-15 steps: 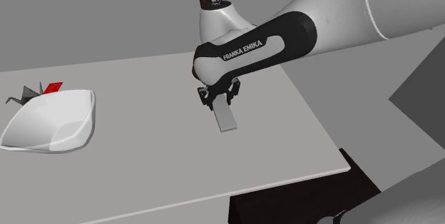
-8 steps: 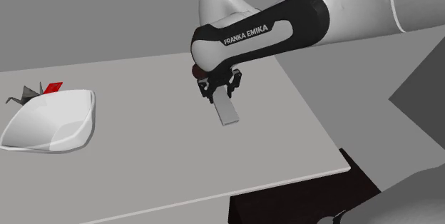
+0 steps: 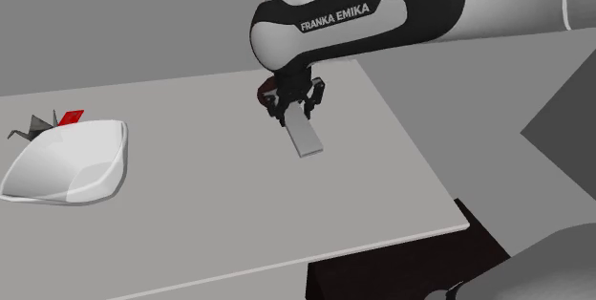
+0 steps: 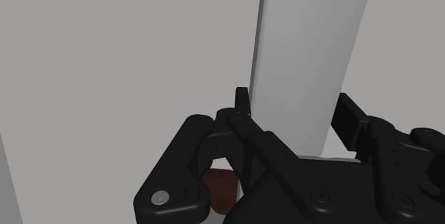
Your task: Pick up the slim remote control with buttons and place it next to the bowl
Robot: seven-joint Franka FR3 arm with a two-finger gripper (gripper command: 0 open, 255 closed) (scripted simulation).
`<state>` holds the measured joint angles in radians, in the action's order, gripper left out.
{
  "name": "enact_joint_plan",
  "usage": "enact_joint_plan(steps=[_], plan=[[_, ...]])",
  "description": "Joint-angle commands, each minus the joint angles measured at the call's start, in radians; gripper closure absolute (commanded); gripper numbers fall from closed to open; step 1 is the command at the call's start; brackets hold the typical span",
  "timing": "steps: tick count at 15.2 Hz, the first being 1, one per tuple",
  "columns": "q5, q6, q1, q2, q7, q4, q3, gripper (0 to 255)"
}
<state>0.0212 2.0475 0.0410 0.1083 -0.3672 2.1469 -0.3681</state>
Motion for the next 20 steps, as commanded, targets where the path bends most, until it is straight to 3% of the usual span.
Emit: enact_joint_plan(steps=[1, 13, 20], plan=[[0.003, -0.028, -0.001, 0.008, 0.003, -0.020, 0.002, 255], [0.012, -0.181, -0.003, 0.040, 0.013, -0.144, 0.009, 255], [-0.078, -0.225, 0.064, -0.188, -0.167, -0.395, -0.079, 255]])
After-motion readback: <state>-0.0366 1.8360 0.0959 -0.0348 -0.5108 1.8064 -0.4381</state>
